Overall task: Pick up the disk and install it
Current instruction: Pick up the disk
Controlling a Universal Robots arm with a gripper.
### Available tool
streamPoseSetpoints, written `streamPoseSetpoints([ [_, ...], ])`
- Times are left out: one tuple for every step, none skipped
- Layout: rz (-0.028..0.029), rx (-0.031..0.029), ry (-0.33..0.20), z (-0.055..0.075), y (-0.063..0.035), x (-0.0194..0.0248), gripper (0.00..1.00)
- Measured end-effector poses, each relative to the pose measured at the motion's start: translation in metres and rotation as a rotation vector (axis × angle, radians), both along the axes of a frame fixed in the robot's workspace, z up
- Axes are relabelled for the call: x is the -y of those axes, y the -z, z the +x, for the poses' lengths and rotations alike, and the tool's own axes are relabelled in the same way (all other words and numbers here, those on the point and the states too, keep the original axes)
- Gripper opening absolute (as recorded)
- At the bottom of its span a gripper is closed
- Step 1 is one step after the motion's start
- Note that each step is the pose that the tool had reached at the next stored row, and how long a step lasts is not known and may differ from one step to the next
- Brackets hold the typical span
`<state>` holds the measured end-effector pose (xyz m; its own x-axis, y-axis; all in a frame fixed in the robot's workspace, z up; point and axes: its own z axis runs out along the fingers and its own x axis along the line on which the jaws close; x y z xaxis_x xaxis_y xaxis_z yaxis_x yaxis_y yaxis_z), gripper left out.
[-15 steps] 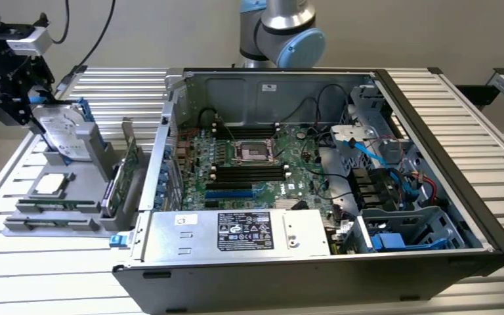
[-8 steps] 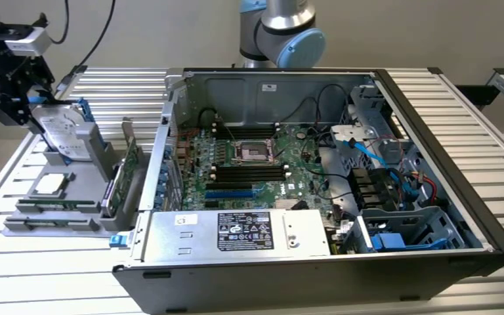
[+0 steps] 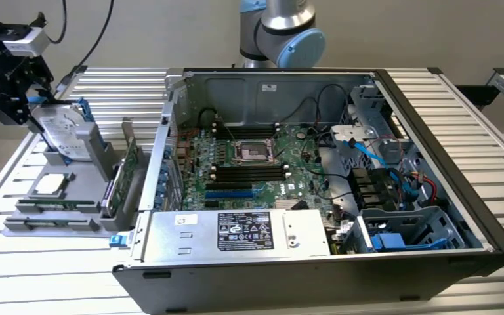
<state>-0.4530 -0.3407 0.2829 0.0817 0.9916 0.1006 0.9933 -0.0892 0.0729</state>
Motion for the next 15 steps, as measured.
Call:
streamPoseSetpoints([
  [0.0017,-0.0006,0.002,0.0000,0.0001,0.0000,0.71],
  [0.0031,-0.0014,0.004,0.0000,0.0001,0.0000,0.71],
  [0.0041,-0.0033,0.006,0.0000,0.0000,0.0000,0.71],
  [0.0049,-0.0057,0.008,-0.0001,0.0001,0.0001,0.71],
  [0.0056,-0.0093,0.010,-0.0001,0.0001,0.0001,0.71],
  [0.0059,-0.0131,0.012,-0.0001,0.0001,0.0000,0.71],
  [0.0062,-0.0162,0.013,0.0000,0.0001,0.0000,0.71],
  [0.0064,-0.0190,0.014,0.0000,0.0001,0.0000,0.71],
  [0.0064,-0.0203,0.015,-0.0001,0.0001,0.0001,0.71],
  [0.0064,-0.0208,0.015,-0.0001,0.0001,0.0001,0.71],
  [0.0066,-0.0209,0.015,-0.0001,0.0001,0.0001,0.71],
  [0.0071,-0.0210,0.015,-0.0001,0.0001,0.0001,0.71],
  [0.0077,-0.0209,0.015,0.0000,0.0001,0.0000,0.71],
  [0.0089,-0.0209,0.015,0.0000,0.0001,0.0000,0.71],
  [0.0108,-0.0211,0.015,0.0001,0.0000,0.0001,0.71],
])
